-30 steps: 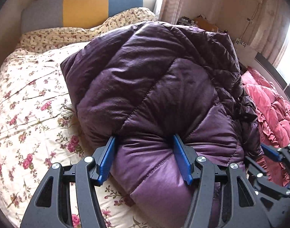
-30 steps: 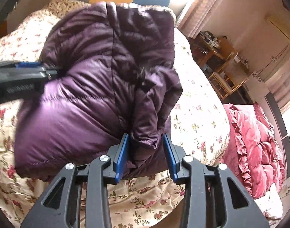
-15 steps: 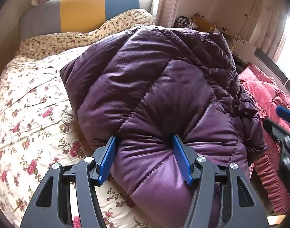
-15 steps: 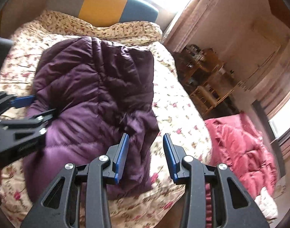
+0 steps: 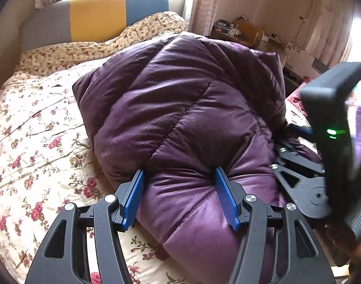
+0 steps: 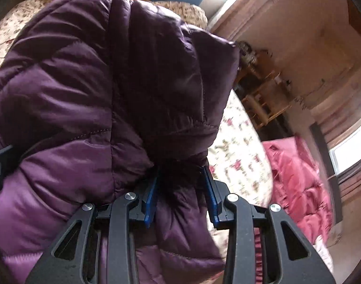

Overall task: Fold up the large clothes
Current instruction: 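Hold the bundle edge with the right tool while the left tool presses the bundle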

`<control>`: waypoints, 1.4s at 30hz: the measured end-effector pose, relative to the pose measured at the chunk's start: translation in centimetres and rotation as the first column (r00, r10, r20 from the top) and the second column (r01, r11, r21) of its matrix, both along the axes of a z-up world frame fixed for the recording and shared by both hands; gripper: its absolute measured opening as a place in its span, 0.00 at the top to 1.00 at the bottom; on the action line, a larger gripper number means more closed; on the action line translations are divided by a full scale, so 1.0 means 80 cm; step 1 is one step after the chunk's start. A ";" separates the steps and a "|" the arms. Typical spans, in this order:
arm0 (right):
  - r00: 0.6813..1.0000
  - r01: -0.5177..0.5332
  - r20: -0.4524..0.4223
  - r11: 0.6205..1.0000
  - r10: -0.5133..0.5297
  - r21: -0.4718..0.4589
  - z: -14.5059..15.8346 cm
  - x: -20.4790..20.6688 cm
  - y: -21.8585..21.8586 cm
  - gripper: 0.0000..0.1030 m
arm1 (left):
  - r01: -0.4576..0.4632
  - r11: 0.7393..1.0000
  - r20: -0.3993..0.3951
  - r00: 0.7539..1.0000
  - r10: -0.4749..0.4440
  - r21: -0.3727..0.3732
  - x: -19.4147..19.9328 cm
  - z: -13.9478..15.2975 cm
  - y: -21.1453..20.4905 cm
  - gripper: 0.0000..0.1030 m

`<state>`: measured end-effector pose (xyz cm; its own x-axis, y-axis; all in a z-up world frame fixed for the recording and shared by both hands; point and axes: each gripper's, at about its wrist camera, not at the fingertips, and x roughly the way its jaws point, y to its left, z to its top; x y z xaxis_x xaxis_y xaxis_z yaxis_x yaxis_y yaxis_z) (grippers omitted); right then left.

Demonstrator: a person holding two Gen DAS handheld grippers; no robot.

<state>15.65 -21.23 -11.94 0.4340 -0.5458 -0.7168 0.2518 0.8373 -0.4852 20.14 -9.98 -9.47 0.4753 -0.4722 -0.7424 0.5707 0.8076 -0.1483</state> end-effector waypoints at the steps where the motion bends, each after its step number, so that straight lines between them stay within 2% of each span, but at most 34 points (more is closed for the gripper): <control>1: 1.000 0.001 0.001 1.000 -0.001 0.018 -0.004 -0.001 -0.004 0.67 | 0.002 1.000 0.003 1.000 -0.002 0.002 -0.001 0.000 -0.001 0.43; 5: 1.000 0.007 0.013 0.996 -0.008 0.086 -0.014 -0.006 -0.020 0.67 | 0.009 1.000 0.013 1.000 -0.009 -0.002 -0.002 0.006 -0.006 0.43; 12: 1.000 -0.005 0.028 0.990 0.001 0.143 -0.025 -0.002 -0.033 0.68 | 0.012 1.000 0.027 1.000 -0.013 0.007 -0.001 0.011 -0.016 0.43; 20: 0.999 -0.015 0.053 0.981 0.005 0.192 -0.027 0.004 -0.051 0.67 | 0.021 0.998 0.071 0.997 -0.025 0.060 0.010 0.010 -0.030 0.43; 26: 0.997 -0.020 0.077 0.973 0.002 0.230 -0.032 0.005 -0.063 0.68 | 0.028 0.995 0.088 0.995 -0.037 0.095 0.019 -0.001 -0.044 0.42; 33: 0.995 -0.030 0.096 0.967 0.006 0.254 -0.038 0.007 -0.069 0.68 | 0.017 0.996 0.067 0.998 -0.022 0.084 0.027 -0.021 -0.047 0.41; 39: 0.997 -0.023 0.082 0.957 0.000 0.288 -0.023 0.008 -0.081 0.66 | -0.026 0.998 0.094 0.995 0.021 0.053 0.031 0.003 -0.038 0.39; 41: 0.996 -0.020 0.084 0.957 -0.004 0.290 -0.012 0.007 -0.084 0.62 | -0.041 0.998 0.110 0.993 0.035 0.049 0.033 0.012 -0.036 0.39; 42: 0.996 -0.018 0.090 0.955 -0.009 0.296 -0.007 0.007 -0.086 0.57 | -0.048 0.998 0.112 0.993 0.043 0.047 0.036 0.015 -0.035 0.39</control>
<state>16.18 -28.14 -12.52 0.5057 -0.3127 -0.8041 0.2788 0.9412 -0.1907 23.05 -12.74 -8.30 0.5757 -0.4122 -0.7062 0.5440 0.8379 -0.0455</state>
